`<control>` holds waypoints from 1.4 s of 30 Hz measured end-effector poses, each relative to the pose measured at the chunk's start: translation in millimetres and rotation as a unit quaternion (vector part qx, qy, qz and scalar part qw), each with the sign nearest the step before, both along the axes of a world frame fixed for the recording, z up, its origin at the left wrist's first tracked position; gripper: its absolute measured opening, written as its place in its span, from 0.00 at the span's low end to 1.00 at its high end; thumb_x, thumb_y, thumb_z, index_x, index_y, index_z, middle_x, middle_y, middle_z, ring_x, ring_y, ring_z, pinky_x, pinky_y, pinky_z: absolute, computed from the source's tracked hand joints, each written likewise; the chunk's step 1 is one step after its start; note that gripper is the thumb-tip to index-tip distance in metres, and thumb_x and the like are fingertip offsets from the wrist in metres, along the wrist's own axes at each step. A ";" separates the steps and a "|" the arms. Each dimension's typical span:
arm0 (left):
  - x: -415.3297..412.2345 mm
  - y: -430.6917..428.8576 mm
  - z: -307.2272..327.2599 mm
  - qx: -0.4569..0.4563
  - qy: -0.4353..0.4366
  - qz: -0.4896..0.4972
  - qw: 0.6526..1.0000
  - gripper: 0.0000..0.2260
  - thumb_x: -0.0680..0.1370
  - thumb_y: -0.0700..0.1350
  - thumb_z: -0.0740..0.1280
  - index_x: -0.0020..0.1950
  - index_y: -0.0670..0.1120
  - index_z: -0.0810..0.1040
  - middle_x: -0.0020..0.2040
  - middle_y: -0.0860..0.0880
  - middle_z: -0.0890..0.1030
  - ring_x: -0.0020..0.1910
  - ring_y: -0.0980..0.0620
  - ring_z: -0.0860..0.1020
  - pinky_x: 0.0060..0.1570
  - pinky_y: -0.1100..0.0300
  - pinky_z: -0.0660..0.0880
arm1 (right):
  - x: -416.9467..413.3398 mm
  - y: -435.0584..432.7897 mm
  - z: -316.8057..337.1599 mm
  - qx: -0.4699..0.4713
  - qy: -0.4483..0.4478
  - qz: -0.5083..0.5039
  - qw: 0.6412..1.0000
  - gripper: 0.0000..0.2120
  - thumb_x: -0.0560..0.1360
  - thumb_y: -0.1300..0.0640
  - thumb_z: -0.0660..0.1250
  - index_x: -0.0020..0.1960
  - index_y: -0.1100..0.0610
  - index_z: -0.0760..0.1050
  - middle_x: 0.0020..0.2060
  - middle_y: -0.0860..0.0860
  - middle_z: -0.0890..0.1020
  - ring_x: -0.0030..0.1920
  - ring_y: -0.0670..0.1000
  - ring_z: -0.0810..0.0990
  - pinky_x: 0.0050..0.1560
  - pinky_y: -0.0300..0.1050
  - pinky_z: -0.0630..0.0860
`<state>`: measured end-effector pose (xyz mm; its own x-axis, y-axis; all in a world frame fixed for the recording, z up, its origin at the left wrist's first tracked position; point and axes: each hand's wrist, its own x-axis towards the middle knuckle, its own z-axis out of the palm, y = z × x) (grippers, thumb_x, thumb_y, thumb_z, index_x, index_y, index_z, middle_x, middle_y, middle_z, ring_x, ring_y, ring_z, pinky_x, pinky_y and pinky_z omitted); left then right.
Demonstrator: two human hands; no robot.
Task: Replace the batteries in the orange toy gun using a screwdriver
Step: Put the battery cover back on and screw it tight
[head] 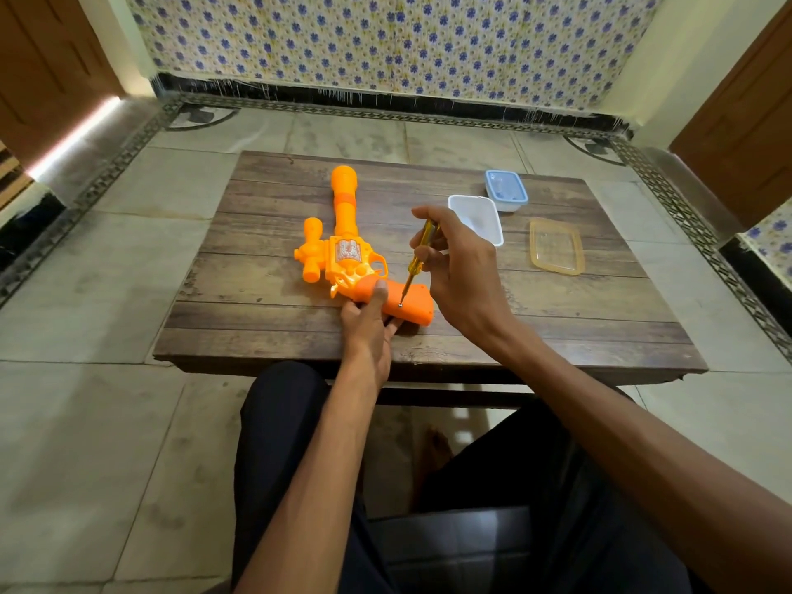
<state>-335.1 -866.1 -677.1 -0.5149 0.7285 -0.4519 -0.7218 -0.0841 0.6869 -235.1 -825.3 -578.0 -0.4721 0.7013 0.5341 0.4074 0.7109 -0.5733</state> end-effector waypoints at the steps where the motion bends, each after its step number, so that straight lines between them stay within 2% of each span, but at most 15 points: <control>1: 0.0 -0.3 0.0 0.000 0.000 0.000 1.000 0.25 0.79 0.43 0.69 0.75 0.44 0.66 0.69 0.41 0.76 0.68 0.42 0.75 0.62 0.40 0.75 | 0.3 0.1 0.0 -0.001 0.000 0.001 1.000 0.20 0.75 0.72 0.64 0.65 0.58 0.72 0.44 0.51 0.80 0.43 0.48 0.80 0.42 0.48 0.81; 4: -0.2 -0.1 -0.7 0.001 0.000 0.000 1.000 0.25 0.79 0.43 0.69 0.75 0.44 0.66 0.69 0.41 0.76 0.68 0.42 0.75 0.61 0.41 0.76 | 0.5 -0.1 -0.5 -0.004 0.001 0.005 1.000 0.21 0.75 0.73 0.64 0.65 0.58 0.72 0.44 0.51 0.80 0.43 0.47 0.80 0.43 0.47 0.81; 12: 0.7 0.7 1.3 -0.009 -0.001 -0.002 1.000 0.24 0.80 0.43 0.68 0.75 0.45 0.66 0.69 0.41 0.75 0.68 0.42 0.74 0.65 0.38 0.72 | 0.4 -0.8 -0.3 -0.007 -0.001 0.001 1.000 0.20 0.75 0.73 0.64 0.65 0.59 0.72 0.44 0.52 0.81 0.44 0.48 0.80 0.43 0.48 0.81; 16: 1.2 0.2 1.2 -0.001 0.009 -0.004 1.000 0.25 0.79 0.43 0.68 0.75 0.45 0.66 0.70 0.42 0.75 0.69 0.42 0.74 0.65 0.38 0.73 | 2.8 -3.5 4.0 -0.007 -0.016 -0.001 1.000 0.15 0.75 0.67 0.68 0.60 0.57 0.74 0.43 0.51 0.81 0.43 0.47 0.81 0.43 0.49 0.81; 18: 1.4 -1.1 2.0 0.001 0.013 -0.003 1.000 0.25 0.79 0.43 0.69 0.75 0.44 0.66 0.70 0.42 0.74 0.69 0.42 0.74 0.65 0.37 0.72 | 4.8 -3.2 10.2 0.020 -0.057 -0.010 0.998 0.08 0.76 0.58 0.70 0.53 0.56 0.74 0.39 0.51 0.81 0.39 0.50 0.80 0.40 0.51 0.80; 21: 2.9 -4.1 4.3 0.013 0.019 -0.006 1.000 0.22 0.80 0.43 0.68 0.73 0.43 0.67 0.69 0.43 0.75 0.68 0.44 0.74 0.65 0.38 0.72 | 3.2 -2.7 23.3 0.049 -0.150 -0.002 0.987 0.11 0.76 0.51 0.68 0.45 0.57 0.71 0.32 0.53 0.80 0.33 0.55 0.78 0.35 0.52 0.77; 25: 5.3 -7.5 8.6 0.032 0.023 -0.010 0.999 0.18 0.81 0.41 0.66 0.70 0.45 0.69 0.65 0.46 0.77 0.62 0.48 0.76 0.61 0.42 0.74 | -7.0 -0.1 40.7 0.083 -0.268 0.035 0.959 0.10 0.78 0.51 0.66 0.45 0.57 0.70 0.34 0.55 0.80 0.35 0.58 0.78 0.35 0.51 0.76; 30: 5.4 -8.0 7.4 0.029 0.013 -0.011 0.999 0.20 0.81 0.41 0.66 0.73 0.43 0.67 0.68 0.43 0.76 0.55 0.53 0.79 0.55 0.45 0.75 | -12.0 2.4 52.3 0.081 -0.391 0.086 0.913 0.06 0.80 0.55 0.63 0.52 0.58 0.69 0.46 0.56 0.77 0.42 0.57 0.77 0.39 0.52 0.75; 33: 5.5 -7.5 8.8 0.022 0.013 -0.006 1.000 0.22 0.81 0.42 0.67 0.74 0.43 0.67 0.69 0.43 0.75 0.59 0.49 0.78 0.58 0.43 0.75 | -9.6 1.5 62.8 0.075 -0.432 0.132 0.889 0.10 0.76 0.62 0.63 0.57 0.57 0.70 0.51 0.54 0.73 0.46 0.53 0.74 0.44 0.52 0.76; 36: 5.2 -7.2 7.9 0.021 0.012 -0.008 1.000 0.23 0.81 0.42 0.67 0.74 0.44 0.66 0.69 0.43 0.75 0.64 0.45 0.76 0.61 0.41 0.74 | -7.7 4.0 65.8 0.074 -0.453 0.139 0.877 0.14 0.74 0.66 0.63 0.58 0.57 0.73 0.52 0.53 0.72 0.46 0.53 0.74 0.44 0.49 0.76; 39: 4.5 -7.0 6.2 0.031 0.009 -0.010 0.999 0.21 0.80 0.41 0.67 0.73 0.45 0.68 0.69 0.44 0.75 0.67 0.44 0.75 0.59 0.43 0.74 | -9.1 9.7 57.9 0.089 -0.437 0.096 0.890 0.06 0.78 0.59 0.63 0.53 0.58 0.74 0.48 0.55 0.76 0.42 0.56 0.77 0.39 0.50 0.75; 42: 3.9 -6.4 4.3 0.032 0.008 -0.010 0.999 0.21 0.80 0.41 0.67 0.72 0.46 0.69 0.69 0.44 0.76 0.68 0.43 0.74 0.59 0.42 0.74 | -9.1 17.4 57.9 0.057 -0.433 0.052 0.898 0.11 0.81 0.49 0.61 0.51 0.57 0.72 0.45 0.55 0.79 0.40 0.56 0.77 0.38 0.51 0.74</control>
